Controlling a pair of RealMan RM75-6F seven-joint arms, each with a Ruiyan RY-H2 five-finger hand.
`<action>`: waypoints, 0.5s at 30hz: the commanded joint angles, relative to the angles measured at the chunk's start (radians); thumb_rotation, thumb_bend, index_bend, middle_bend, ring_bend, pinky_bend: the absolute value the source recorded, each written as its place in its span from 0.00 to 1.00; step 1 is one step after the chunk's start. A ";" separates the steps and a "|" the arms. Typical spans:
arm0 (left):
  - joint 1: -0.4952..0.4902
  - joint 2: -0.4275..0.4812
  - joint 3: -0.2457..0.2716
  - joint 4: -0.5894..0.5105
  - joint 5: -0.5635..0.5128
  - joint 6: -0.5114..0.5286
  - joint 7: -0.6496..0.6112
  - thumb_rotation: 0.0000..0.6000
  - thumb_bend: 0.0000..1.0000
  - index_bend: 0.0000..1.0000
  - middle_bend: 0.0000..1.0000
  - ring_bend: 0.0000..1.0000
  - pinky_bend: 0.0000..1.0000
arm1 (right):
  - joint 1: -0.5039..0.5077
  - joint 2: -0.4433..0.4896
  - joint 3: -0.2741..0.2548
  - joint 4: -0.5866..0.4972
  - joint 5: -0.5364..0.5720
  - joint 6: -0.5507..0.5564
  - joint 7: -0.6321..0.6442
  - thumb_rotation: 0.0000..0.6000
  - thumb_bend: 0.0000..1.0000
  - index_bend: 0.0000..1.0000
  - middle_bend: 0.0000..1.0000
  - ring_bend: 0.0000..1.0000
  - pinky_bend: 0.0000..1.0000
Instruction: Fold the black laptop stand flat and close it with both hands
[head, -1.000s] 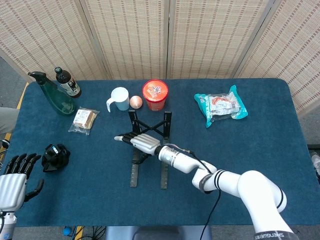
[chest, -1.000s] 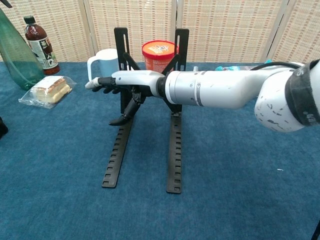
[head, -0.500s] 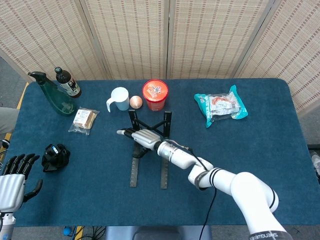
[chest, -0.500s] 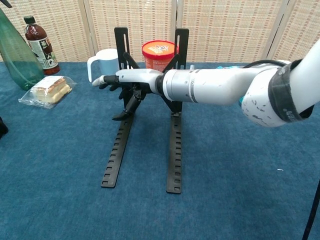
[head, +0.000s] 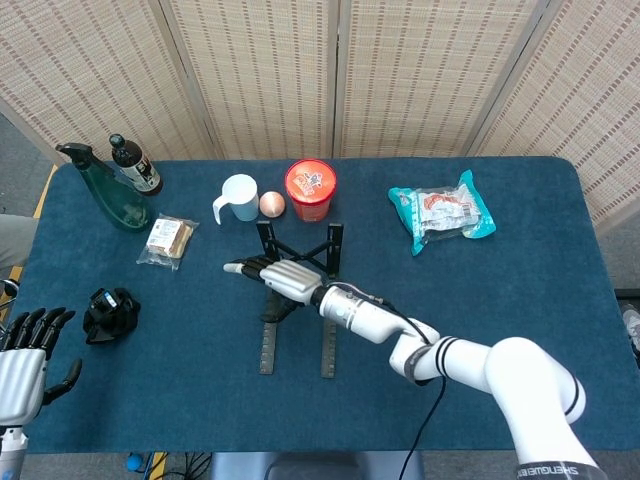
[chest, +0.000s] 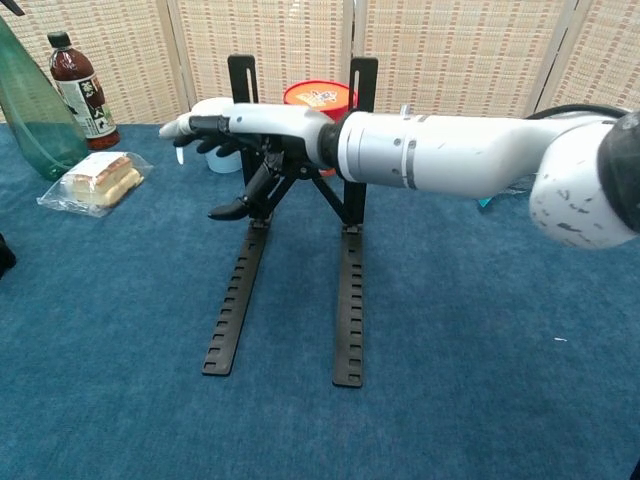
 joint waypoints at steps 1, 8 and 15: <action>-0.001 0.000 -0.001 0.002 0.002 0.000 -0.001 1.00 0.31 0.15 0.14 0.09 0.06 | -0.086 0.146 0.010 -0.189 -0.022 0.156 -0.085 1.00 0.20 0.00 0.07 0.00 0.03; -0.006 0.003 -0.006 0.002 0.006 -0.002 -0.001 1.00 0.31 0.15 0.14 0.09 0.06 | -0.213 0.331 0.047 -0.405 0.037 0.299 -0.230 1.00 0.11 0.00 0.08 0.00 0.03; -0.024 0.004 -0.015 0.001 0.007 -0.019 0.002 1.00 0.31 0.15 0.14 0.09 0.06 | -0.273 0.432 0.077 -0.493 0.183 0.247 -0.332 1.00 0.00 0.00 0.08 0.00 0.03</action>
